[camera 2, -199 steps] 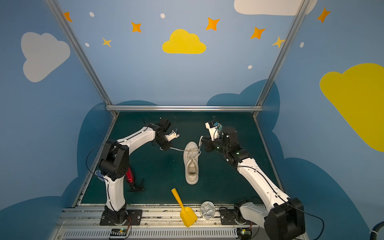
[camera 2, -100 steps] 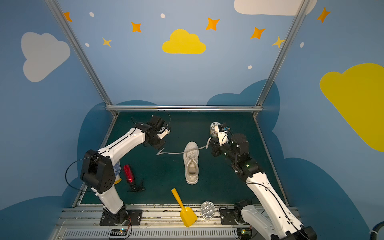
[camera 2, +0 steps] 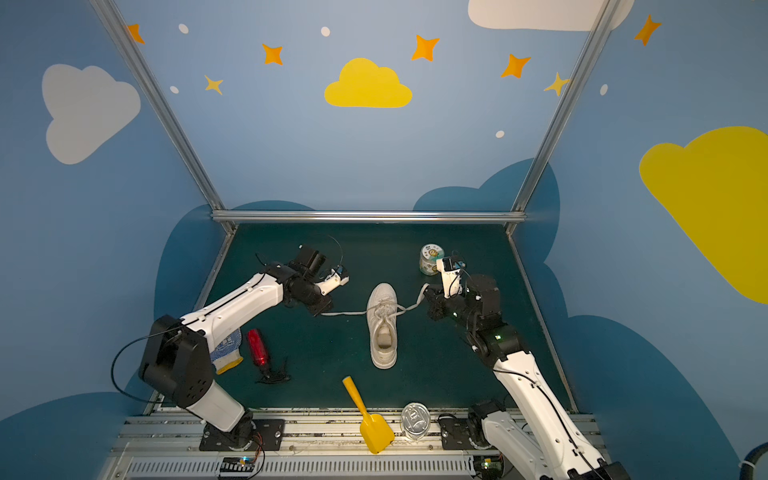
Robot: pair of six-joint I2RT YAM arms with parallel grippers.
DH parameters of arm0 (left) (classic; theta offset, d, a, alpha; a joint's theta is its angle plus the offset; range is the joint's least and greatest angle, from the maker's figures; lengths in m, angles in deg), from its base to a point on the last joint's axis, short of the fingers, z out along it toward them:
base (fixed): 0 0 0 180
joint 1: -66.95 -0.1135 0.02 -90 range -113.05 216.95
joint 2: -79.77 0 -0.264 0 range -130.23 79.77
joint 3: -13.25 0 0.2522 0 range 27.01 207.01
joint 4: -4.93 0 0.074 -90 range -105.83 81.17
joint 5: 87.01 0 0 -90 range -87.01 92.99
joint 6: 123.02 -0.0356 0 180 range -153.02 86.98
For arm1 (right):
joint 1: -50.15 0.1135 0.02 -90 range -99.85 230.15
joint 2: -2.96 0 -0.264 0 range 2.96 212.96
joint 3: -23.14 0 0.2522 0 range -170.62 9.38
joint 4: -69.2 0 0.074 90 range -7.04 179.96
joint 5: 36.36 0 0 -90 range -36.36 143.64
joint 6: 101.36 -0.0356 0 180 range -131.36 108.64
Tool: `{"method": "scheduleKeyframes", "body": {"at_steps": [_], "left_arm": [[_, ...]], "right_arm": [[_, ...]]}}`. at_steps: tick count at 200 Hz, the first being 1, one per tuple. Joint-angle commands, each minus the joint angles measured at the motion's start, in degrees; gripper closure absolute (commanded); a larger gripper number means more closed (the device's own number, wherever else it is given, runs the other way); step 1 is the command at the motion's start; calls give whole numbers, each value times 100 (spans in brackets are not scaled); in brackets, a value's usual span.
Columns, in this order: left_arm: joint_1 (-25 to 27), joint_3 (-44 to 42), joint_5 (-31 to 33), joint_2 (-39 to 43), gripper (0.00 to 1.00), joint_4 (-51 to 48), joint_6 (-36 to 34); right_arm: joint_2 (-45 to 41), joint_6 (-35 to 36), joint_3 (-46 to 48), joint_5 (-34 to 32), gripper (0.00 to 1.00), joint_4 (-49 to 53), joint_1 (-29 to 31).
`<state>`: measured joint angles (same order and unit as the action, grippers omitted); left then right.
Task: Tie the shoes
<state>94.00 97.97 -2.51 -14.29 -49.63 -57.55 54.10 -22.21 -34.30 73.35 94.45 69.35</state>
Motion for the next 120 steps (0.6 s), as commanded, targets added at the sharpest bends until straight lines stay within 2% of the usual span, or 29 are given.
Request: {"method": "scheduleKeyframes", "body": {"at_steps": [1, 13, 28, 83, 120], "left_arm": [[-7, -40, -1255, -283, 61, 600, -780], [14, 27, -1737, -530, 59, 518, -1355], [46, 110, -1687, -856, 58, 752, -1451], [107, 716, -1772, -1833, 44, 958, -1733], [221, 1031, -1521, -2199, 42, 977, -1997]], "right_arm": [[133, -54, -87, 215, 100, -226, -19], [237, -35, -166, 250, 100, -225, -10], [354, -32, -227, 278, 100, -265, -15], [571, 12, -445, 297, 100, -222, -22], [630, 49, -526, 285, 100, -155, -39]]}}
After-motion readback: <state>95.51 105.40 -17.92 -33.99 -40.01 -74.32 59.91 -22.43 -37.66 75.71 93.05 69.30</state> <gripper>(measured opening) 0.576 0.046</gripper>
